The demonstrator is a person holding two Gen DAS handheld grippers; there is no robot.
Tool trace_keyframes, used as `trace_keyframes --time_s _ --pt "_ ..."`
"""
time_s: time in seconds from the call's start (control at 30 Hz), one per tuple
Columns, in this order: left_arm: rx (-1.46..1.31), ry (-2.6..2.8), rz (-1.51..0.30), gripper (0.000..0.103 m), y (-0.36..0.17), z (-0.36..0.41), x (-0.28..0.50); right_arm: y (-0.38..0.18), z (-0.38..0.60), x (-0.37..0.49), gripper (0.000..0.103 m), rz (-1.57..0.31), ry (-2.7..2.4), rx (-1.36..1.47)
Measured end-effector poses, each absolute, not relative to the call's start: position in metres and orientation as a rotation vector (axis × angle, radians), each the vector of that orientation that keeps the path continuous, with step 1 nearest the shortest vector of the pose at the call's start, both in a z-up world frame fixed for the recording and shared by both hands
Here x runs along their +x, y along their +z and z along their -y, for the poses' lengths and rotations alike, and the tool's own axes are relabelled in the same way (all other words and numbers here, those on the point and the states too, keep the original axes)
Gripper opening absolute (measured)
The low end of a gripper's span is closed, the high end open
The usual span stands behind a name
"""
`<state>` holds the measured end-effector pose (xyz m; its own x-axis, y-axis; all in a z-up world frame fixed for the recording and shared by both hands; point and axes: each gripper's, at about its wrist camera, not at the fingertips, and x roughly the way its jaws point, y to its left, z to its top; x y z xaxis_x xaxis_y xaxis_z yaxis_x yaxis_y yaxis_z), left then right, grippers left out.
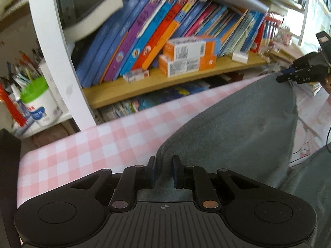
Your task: Fold clothes
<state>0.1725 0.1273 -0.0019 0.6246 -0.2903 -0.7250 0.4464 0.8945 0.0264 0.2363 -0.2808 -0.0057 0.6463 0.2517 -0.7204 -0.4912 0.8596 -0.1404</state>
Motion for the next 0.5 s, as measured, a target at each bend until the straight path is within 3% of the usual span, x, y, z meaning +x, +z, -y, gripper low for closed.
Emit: trace_keyframes --time_s 0.5 --pt "0.232 -0.408 -0.588 0.014 0.034 -0.109 0.066 0.028 0.294 0.076 0.015 -0.515 0.304 -0.482"
